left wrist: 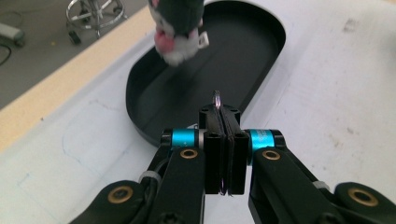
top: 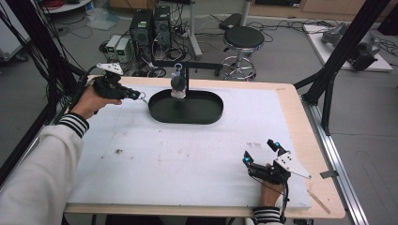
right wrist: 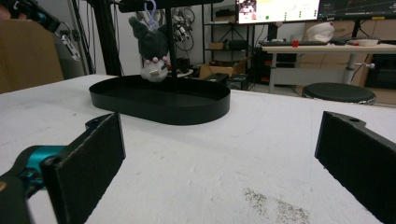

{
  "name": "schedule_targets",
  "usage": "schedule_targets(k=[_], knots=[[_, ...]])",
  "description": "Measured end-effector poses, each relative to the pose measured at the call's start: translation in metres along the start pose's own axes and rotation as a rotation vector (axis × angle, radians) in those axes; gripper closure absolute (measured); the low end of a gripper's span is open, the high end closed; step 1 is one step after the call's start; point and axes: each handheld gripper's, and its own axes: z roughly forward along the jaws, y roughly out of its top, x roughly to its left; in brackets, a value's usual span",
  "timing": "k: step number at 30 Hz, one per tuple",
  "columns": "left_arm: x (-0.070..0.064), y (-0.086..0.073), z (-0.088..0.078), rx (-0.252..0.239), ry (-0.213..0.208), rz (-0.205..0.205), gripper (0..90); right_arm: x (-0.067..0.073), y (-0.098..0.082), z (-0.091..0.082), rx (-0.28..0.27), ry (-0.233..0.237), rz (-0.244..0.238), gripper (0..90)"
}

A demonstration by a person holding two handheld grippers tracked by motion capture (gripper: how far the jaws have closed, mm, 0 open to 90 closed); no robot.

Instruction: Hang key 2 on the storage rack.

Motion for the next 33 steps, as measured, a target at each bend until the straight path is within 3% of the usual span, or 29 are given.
schedule_targets(k=[4, 6, 14, 22, 33], knots=[[-0.002, 0.009, -0.004, -0.029, -0.003, 0.009, 88.1, -0.001, 0.0, 0.0, -0.004, 0.0, -0.009, 0.8], [-0.002, 0.01, -0.005, -0.061, -0.001, -0.001, 88.1, -0.001, 0.0, 0.0, -0.004, 0.0, -0.006, 0.8], [0.001, 0.012, -0.008, -0.103, 0.011, -0.029, 88.1, -0.001, 0.0, 0.0, -0.005, -0.001, -0.005, 0.8], [0.0, 0.033, -0.012, -0.149, 0.029, 0.0, 88.1, -0.001, 0.0, 0.0, -0.004, -0.001, -0.002, 0.8], [0.0, 0.056, -0.008, -0.17, 0.043, 0.019, 88.1, -0.001, 0.0, 0.0, -0.004, 0.0, 0.002, 0.8]])
